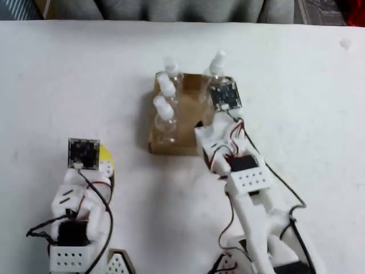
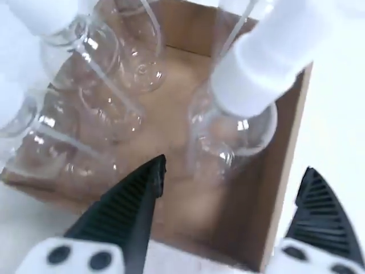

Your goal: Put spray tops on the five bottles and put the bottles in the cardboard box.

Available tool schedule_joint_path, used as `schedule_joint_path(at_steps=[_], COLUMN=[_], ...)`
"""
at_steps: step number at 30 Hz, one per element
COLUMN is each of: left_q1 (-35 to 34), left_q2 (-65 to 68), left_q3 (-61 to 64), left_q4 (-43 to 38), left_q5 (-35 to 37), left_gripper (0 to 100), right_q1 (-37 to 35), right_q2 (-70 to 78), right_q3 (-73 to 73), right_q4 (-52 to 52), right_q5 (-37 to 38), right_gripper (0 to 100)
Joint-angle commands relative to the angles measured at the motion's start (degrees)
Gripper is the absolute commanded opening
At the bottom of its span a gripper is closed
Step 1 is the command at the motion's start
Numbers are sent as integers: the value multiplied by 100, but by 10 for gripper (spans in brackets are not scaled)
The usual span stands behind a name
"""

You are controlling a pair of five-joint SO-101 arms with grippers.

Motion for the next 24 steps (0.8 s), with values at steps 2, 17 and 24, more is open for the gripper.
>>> schedule_joint_path(at_steps=[2, 17, 24], left_q1=[-40, -48, -48], left_q2=[-66, -66, -66], left_q3=[-9, -9, -9], left_q4=[0, 18, 44], left_q5=[-53, -53, -53], left_gripper=[20, 20, 20], right_q1=[-48, -4, 347], right_q2=[-927, -4760, -7020], right_q3=[79, 2224, 2655], right_q4=[804, 1807, 3046], right_q5=[-26, -9, 281], right_gripper=[305, 305, 305])
